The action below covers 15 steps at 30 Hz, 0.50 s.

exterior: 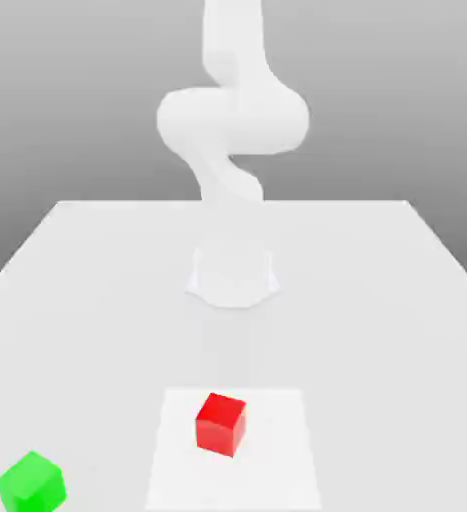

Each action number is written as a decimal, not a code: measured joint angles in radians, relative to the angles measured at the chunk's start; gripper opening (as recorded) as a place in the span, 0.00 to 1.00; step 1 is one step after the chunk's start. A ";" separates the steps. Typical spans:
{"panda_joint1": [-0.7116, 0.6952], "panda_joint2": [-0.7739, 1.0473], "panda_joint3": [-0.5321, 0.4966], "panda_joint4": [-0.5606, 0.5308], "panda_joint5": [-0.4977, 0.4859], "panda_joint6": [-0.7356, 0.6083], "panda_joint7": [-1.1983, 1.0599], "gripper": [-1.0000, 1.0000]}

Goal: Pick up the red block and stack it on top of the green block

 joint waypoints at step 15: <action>-0.051 0.555 0.031 -0.292 0.011 0.315 0.196 0.50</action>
